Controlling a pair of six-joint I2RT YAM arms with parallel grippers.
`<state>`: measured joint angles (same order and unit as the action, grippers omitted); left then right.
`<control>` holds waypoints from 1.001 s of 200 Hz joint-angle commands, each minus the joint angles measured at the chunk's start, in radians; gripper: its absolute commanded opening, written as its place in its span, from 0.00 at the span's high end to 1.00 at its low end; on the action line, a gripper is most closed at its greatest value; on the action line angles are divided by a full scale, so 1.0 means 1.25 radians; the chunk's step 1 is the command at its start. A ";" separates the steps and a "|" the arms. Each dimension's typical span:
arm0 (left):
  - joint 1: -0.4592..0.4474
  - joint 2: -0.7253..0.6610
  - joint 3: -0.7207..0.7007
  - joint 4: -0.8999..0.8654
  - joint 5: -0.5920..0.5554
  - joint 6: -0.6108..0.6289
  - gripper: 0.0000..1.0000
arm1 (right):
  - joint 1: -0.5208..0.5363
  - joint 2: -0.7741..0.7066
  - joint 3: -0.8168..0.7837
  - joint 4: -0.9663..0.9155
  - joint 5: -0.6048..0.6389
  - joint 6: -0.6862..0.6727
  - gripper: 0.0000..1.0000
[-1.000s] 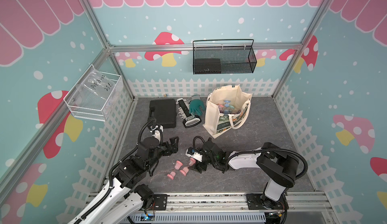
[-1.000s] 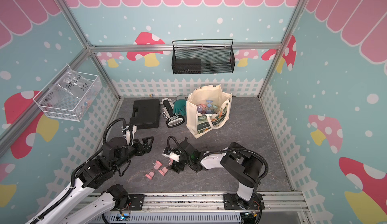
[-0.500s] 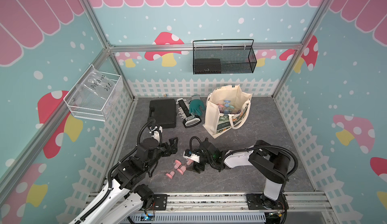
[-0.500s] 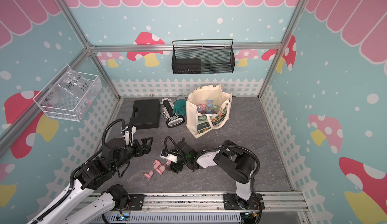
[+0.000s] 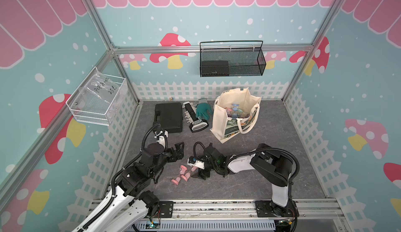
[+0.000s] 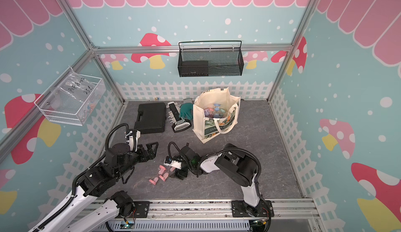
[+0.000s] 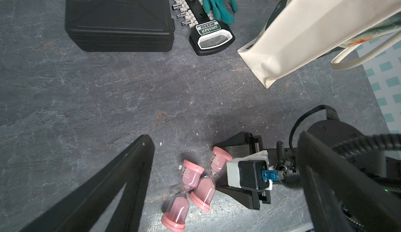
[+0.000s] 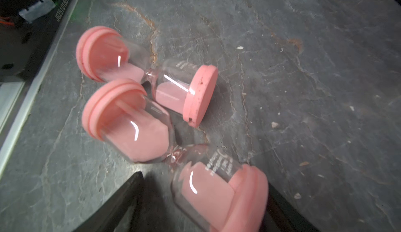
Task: Put the hourglass into the canvas bag
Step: Pick up the hourglass from the center of the board.
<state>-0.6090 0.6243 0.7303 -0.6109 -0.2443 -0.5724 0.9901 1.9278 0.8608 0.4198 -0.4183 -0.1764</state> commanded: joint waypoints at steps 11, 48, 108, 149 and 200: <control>0.006 -0.004 -0.005 -0.019 -0.018 -0.003 0.01 | 0.010 -0.004 -0.002 0.012 -0.020 -0.038 0.23; 0.006 -0.008 -0.004 -0.020 -0.018 -0.002 0.01 | 0.012 -0.007 -0.009 0.040 0.003 -0.066 0.20; 0.006 -0.018 -0.002 -0.022 -0.024 0.005 0.01 | 0.012 0.004 0.007 0.036 -0.028 -0.134 0.19; 0.007 -0.016 0.002 -0.027 -0.028 0.005 0.01 | 0.013 0.030 0.038 -0.001 -0.053 -0.158 0.23; 0.007 -0.010 0.006 -0.027 -0.029 0.007 0.01 | 0.013 0.032 0.039 -0.016 -0.058 -0.160 0.39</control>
<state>-0.6044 0.6102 0.7303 -0.6178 -0.2626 -0.5686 0.9970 1.9572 0.9001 0.4255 -0.4641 -0.3439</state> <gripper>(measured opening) 0.994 0.645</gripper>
